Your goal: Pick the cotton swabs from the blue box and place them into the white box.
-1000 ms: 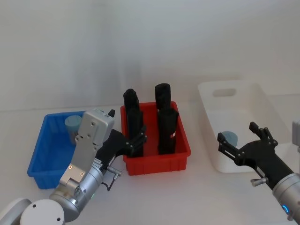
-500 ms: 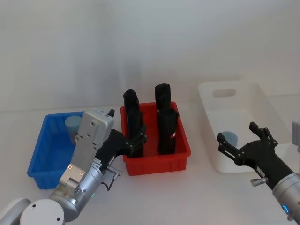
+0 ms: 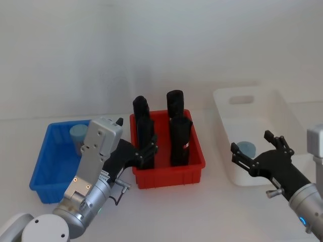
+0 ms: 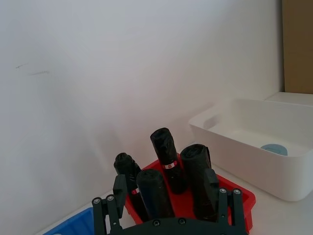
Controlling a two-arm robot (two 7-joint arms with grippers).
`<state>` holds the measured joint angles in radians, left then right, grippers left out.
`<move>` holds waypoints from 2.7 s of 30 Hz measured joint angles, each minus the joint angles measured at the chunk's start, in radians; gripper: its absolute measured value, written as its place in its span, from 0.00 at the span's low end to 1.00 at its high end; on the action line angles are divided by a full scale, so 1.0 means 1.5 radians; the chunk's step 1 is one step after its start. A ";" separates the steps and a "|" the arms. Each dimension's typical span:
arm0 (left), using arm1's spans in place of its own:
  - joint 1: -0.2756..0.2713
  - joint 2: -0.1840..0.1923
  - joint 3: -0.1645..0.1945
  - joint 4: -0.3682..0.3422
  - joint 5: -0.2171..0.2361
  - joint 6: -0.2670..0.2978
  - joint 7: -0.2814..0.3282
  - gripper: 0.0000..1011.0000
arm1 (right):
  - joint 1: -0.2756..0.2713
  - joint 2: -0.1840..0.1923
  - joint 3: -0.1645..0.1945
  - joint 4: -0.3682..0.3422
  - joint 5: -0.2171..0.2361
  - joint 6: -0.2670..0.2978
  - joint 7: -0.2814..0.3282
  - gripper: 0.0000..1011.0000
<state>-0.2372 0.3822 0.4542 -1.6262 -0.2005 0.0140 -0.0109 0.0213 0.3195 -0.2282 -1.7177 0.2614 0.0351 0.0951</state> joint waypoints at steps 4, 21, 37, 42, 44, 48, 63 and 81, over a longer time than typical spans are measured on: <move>0.000 0.000 0.000 0.000 0.000 0.000 0.000 0.99 | 0.018 -0.008 -0.002 0.024 -0.010 0.000 0.014 0.99; 0.000 0.000 0.000 0.000 0.000 0.000 0.000 0.99 | 0.145 -0.060 -0.017 0.192 -0.063 -0.015 0.129 0.99; 0.000 0.000 0.000 0.000 0.000 0.000 0.000 0.99 | 0.292 -0.125 -0.043 0.417 -0.111 -0.063 0.221 0.99; 0.000 0.000 0.000 0.000 0.000 0.000 0.000 0.99 | 0.328 -0.141 -0.048 0.477 -0.120 -0.080 0.235 0.99; 0.000 0.000 0.000 0.000 0.000 0.000 0.000 0.99 | 0.346 -0.149 -0.051 0.508 -0.124 -0.089 0.239 0.99; 0.000 0.000 0.000 0.000 0.000 0.000 0.000 0.99 | 0.380 -0.163 -0.055 0.567 -0.130 -0.107 0.247 0.99; 0.000 0.000 0.000 0.000 0.000 0.000 0.000 0.99 | 0.487 -0.208 -0.067 0.762 -0.138 -0.174 0.272 0.83; 0.000 0.000 0.000 0.000 0.000 0.000 0.000 0.99 | 0.522 -0.223 -0.065 0.815 -0.125 -0.213 0.283 0.47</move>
<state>-0.2372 0.3821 0.4543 -1.6262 -0.2003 0.0138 -0.0109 0.8042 -0.0149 -0.3257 -0.4953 0.0743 -0.2847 0.5193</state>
